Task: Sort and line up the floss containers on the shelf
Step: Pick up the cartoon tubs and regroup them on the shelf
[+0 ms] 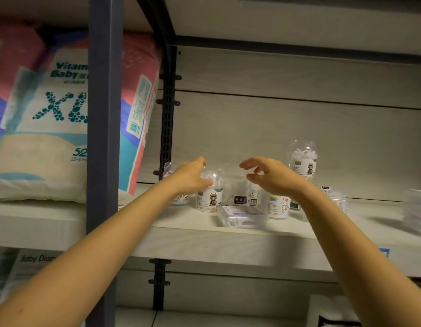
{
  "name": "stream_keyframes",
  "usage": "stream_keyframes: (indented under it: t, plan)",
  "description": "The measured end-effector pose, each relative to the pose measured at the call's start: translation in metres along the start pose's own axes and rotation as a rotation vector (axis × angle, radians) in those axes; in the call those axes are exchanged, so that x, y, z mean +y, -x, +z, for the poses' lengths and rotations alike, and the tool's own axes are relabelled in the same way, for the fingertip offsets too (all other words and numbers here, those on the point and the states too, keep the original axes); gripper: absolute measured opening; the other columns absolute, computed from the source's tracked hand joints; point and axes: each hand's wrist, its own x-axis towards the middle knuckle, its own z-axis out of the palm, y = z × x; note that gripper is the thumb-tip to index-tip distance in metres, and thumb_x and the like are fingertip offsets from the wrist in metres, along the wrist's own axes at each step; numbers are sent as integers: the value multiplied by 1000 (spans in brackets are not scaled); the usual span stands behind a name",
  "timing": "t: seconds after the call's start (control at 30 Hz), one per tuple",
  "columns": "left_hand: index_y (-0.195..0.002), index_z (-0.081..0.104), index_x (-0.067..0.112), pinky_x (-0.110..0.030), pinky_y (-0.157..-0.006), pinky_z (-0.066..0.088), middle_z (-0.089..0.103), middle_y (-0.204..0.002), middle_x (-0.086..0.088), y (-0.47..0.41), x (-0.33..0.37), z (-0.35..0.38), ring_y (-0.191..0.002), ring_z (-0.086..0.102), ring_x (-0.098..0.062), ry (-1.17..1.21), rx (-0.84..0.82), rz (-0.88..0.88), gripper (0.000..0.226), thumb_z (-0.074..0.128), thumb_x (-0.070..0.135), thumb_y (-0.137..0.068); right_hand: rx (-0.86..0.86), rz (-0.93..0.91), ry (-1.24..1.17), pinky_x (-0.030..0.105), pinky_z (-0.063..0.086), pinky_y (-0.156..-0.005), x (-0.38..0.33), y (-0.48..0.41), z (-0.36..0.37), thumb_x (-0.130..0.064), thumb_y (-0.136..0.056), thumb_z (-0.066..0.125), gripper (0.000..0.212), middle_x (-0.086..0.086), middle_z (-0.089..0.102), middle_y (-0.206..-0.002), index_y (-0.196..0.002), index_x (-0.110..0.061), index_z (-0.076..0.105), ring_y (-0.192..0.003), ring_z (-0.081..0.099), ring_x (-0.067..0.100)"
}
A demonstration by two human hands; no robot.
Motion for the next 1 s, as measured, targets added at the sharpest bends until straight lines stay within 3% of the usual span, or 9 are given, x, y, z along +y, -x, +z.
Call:
stream_keyframes:
  t: [0.17,0.23,0.33,0.43,0.57,0.67,0.77,0.83,1.0]
  plan:
    - [-139,30,12,-37,-99,43,45,-139,-11,-3,-1,2,-120,49,-25,5,-23,-4,57,54,28,-91,18,24,248,39,34,-102,3,-8,11,-51,-89,48,53,-1,59,-129,-134,-22,45,-122,48,24]
    - [-138,34,12,-38,-104,38,43,-142,-8,-2,-4,3,-126,44,-25,2,52,0,53,54,27,-91,18,21,334,38,30,-99,1,-11,16,-59,-86,47,60,-1,62,-124,-134,-23,44,-122,45,23]
    - [-124,50,11,-36,-102,39,54,-129,-5,3,-11,4,-116,50,-20,66,286,59,35,55,19,-90,13,26,428,37,29,-97,-2,-17,21,-63,-83,47,65,2,61,-124,-134,-23,45,-120,46,24]
    - [-111,59,10,-25,-88,41,60,-115,-3,14,-15,1,-97,51,-12,151,364,103,23,57,12,-88,-2,38,430,37,31,-96,-4,-19,25,-62,-83,49,63,2,62,-123,-131,-23,47,-118,48,25]
    - [-109,60,13,-26,-88,44,63,-112,-2,33,-12,-7,-97,54,-12,183,419,149,22,57,12,-87,91,37,292,37,35,-98,-7,-18,14,-61,-80,54,59,2,61,-124,-126,-25,48,-117,49,26]
    - [-123,53,21,-23,-96,44,58,-119,7,53,-3,-20,-106,54,-6,299,383,270,40,61,12,-85,223,2,-66,41,44,-98,-18,-5,-15,-57,-77,60,62,3,56,-127,-127,-23,49,-115,51,23]
    - [-135,26,50,-2,-91,39,38,-128,32,77,9,-29,-113,43,16,445,173,377,83,75,23,-73,75,11,-491,36,48,-97,-31,19,-41,-63,-66,62,77,1,58,-123,-128,-19,52,-110,57,17]
    - [-134,17,58,0,-91,38,28,-133,38,89,14,-28,-117,41,19,484,86,432,100,81,30,-62,-79,-24,-578,31,51,-94,-38,35,-47,-63,-63,61,77,1,64,-120,-124,-16,57,-104,63,14]
    - [-130,30,57,-14,-85,50,45,-132,24,105,23,-19,-112,56,0,626,18,468,93,80,28,-58,-201,-74,-570,22,54,-84,-54,61,-46,-55,-69,55,61,-1,69,-107,-116,-16,60,-95,67,9]
